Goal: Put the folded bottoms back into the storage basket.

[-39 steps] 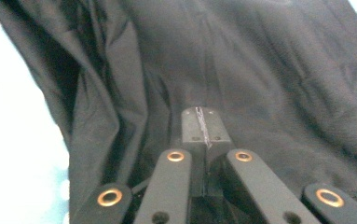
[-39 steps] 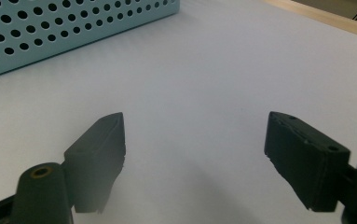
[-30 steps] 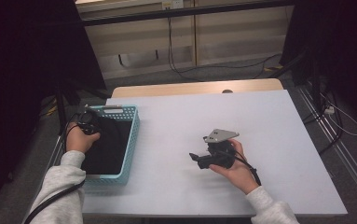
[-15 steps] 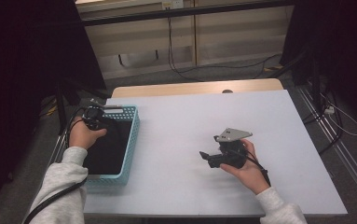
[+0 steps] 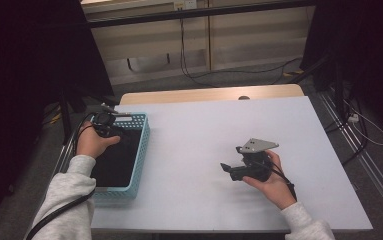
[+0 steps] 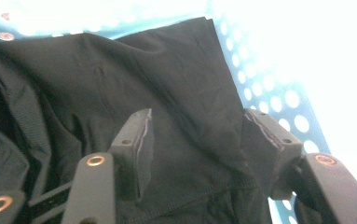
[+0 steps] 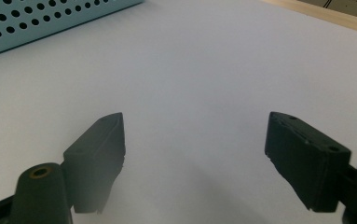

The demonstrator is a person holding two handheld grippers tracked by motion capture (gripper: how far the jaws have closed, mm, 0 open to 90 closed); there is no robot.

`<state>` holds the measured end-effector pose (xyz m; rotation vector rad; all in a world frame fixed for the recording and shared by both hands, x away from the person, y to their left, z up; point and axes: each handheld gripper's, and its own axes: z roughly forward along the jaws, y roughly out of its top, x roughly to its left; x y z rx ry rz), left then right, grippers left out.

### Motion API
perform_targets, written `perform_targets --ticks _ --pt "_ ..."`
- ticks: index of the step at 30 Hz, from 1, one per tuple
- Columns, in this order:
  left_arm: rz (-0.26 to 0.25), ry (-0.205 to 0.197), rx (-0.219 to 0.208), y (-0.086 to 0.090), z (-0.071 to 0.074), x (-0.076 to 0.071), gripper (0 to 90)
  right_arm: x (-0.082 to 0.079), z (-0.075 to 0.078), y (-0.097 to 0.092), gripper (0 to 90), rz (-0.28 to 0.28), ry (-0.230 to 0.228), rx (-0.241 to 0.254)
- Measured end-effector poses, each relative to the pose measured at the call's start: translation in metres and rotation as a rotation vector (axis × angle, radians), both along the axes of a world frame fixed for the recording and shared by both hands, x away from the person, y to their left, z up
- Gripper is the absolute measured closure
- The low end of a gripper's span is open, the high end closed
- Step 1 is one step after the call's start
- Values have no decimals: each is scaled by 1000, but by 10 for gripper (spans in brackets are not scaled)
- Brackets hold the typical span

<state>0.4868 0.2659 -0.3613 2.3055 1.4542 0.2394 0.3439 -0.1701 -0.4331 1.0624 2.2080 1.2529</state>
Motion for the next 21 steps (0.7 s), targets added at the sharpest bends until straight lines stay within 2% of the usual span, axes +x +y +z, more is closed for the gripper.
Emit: perform_targets --ticks 7,14,15,21 --pt "-2 -14 -14 -1 8 -1 368 0 2 -2 192 -5 -4 9" --pt "5 -3 -25 -4 11 -4 318 -3 2 -2 189 1 -1 10" --pt "12 -3 -39 -4 12 -4 306 -4 2 -4 189 3 -1 11" --pt "-10 -17 -39 -8 21 -7 278 -10 4 -17 189 -19 -5 23"
